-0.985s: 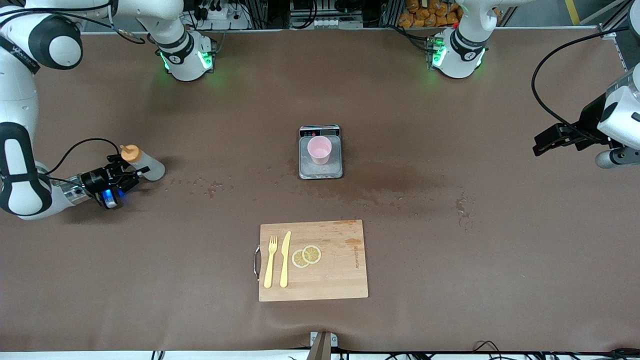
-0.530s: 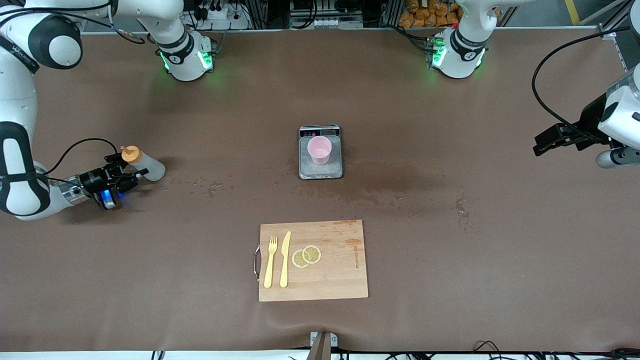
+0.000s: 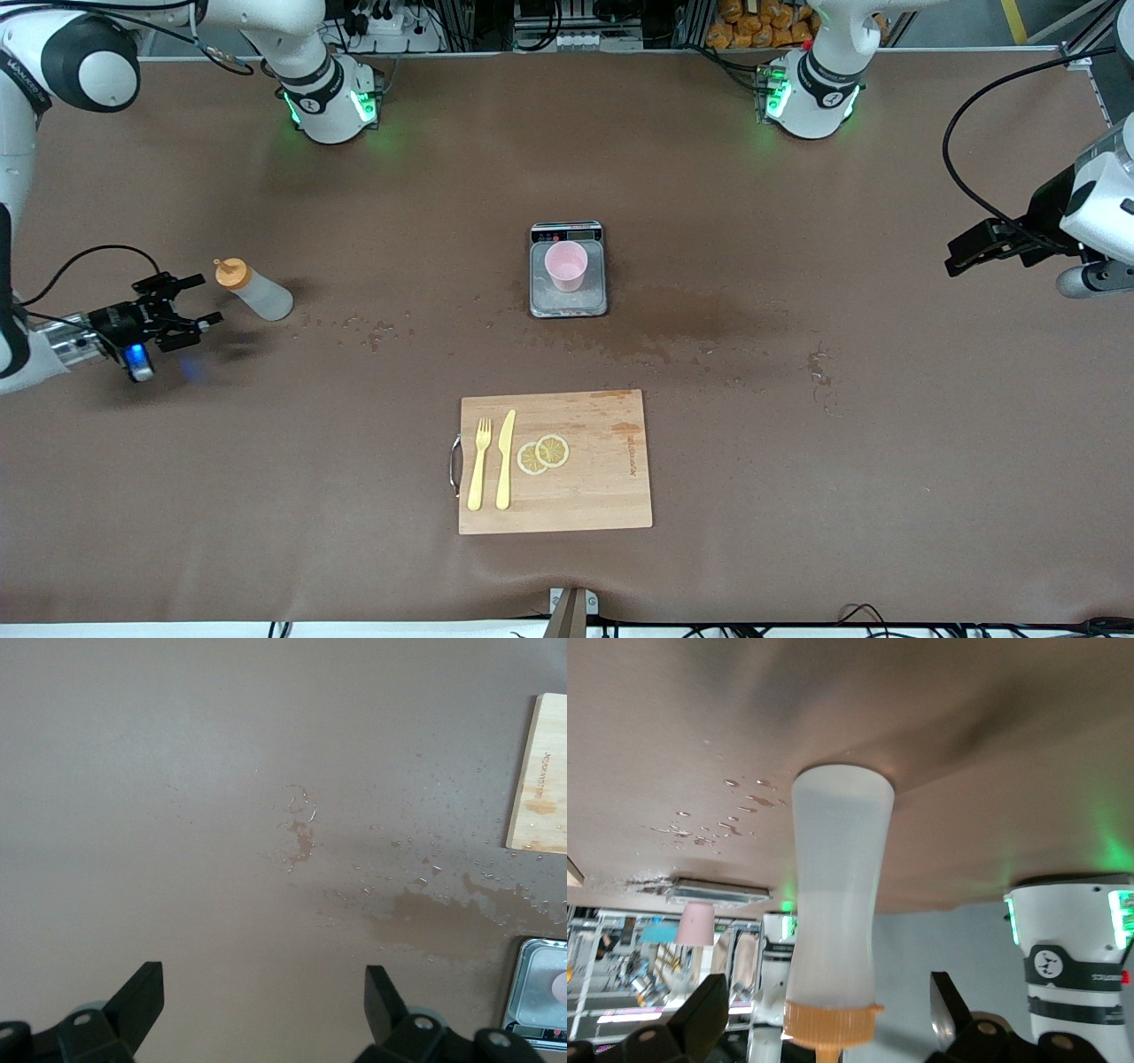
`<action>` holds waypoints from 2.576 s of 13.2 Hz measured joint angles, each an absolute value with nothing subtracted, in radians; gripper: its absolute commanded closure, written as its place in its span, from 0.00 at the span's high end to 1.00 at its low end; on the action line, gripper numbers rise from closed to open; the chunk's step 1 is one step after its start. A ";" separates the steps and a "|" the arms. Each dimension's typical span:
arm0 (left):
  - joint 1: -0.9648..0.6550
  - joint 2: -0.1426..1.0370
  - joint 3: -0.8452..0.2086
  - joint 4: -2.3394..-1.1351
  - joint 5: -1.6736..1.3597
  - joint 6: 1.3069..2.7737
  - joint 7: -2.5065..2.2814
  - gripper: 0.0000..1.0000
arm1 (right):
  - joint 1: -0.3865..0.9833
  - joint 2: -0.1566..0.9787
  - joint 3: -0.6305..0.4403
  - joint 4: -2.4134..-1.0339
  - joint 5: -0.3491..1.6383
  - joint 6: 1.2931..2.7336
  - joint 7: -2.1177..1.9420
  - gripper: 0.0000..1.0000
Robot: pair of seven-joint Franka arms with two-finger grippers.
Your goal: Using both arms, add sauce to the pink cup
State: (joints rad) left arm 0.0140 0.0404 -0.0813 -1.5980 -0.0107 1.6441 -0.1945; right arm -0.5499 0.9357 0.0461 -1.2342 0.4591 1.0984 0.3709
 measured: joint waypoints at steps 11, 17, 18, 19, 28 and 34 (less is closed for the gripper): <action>0.020 0.040 -0.080 -1.598 -0.011 1.644 -0.195 1.00 | -0.469 0.735 0.067 -1.062 0.316 1.058 0.368 1.00; 0.025 0.040 -0.080 -1.598 -0.011 1.640 -0.195 1.00 | -0.304 0.593 0.069 -1.059 0.242 1.071 0.368 1.00; 0.029 0.040 -0.080 -1.598 -0.011 1.639 -0.195 1.00 | -0.273 0.575 0.070 -1.058 0.223 1.088 0.368 1.00; 0.032 0.040 -0.079 -1.598 -0.011 1.639 -0.194 1.00 | -0.237 0.549 0.071 -1.057 0.192 1.110 0.368 1.00; 0.033 0.040 -0.079 -1.598 -0.011 1.638 -0.194 1.00 | -0.039 0.358 0.070 -1.134 0.124 1.255 0.303 1.00; 0.033 0.041 -0.079 -1.601 -0.011 1.636 -0.194 1.00 | -0.041 0.071 0.055 -1.490 0.088 1.511 0.177 1.00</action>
